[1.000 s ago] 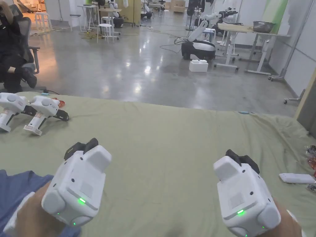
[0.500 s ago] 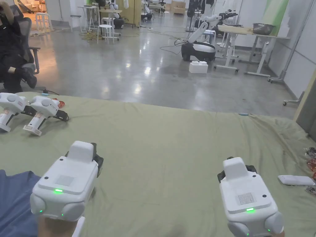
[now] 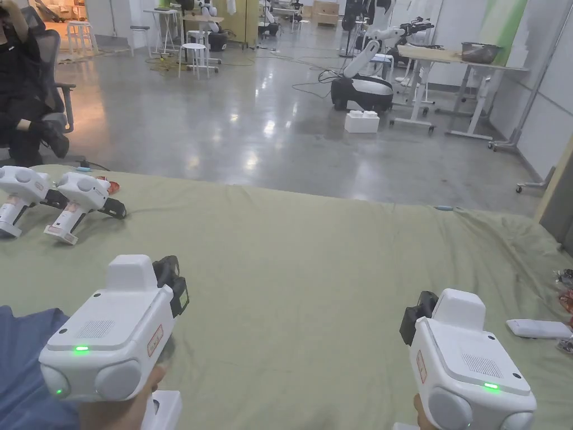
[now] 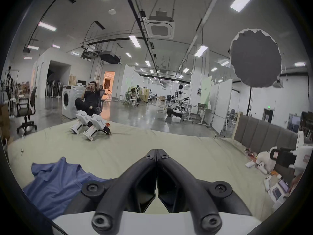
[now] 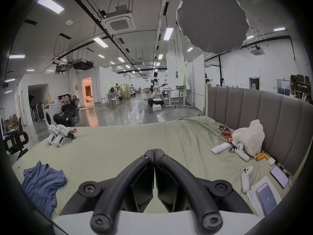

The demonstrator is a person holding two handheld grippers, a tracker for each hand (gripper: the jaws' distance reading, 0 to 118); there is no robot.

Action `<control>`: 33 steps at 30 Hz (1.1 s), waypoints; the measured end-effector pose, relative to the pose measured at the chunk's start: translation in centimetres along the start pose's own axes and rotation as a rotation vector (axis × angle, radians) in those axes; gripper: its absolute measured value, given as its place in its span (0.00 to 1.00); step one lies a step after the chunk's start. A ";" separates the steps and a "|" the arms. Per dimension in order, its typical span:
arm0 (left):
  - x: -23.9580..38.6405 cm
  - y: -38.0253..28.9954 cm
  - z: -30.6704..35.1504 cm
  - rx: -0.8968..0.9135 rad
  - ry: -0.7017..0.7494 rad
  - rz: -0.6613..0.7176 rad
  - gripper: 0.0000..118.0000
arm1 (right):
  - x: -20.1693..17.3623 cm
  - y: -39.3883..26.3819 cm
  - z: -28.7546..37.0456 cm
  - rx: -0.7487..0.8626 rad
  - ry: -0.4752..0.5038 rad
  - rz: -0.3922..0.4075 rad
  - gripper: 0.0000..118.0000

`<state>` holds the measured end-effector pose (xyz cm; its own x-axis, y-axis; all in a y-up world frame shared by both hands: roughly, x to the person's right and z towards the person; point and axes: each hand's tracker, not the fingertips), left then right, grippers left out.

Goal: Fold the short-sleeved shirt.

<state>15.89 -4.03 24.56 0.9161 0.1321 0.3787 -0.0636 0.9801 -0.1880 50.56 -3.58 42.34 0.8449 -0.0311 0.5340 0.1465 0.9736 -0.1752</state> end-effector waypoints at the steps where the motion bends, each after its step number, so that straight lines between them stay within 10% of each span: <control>1: -0.4 0.1 0.1 -0.012 -0.002 -0.016 0.00 | -0.2 0.0 0.1 -0.003 0.002 0.016 0.00; 24: -21.0 -4.6 5.1 -0.722 0.227 0.008 0.01 | -4.4 -4.6 -1.5 -0.106 0.109 0.134 0.00; 29: -21.6 -7.5 3.3 -0.765 0.248 0.039 0.78 | -5.2 -5.2 -1.5 -0.128 0.118 0.156 0.00; 33: -21.2 -9.4 1.9 -0.788 0.269 0.023 0.86 | -5.6 -5.3 -1.4 -0.125 0.109 0.197 0.00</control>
<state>-3.73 -15.78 20.03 0.9876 0.0130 0.1567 0.1210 0.5737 -0.8101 45.72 -8.88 39.11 0.9131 0.1252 0.3881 0.0306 0.9280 -0.3712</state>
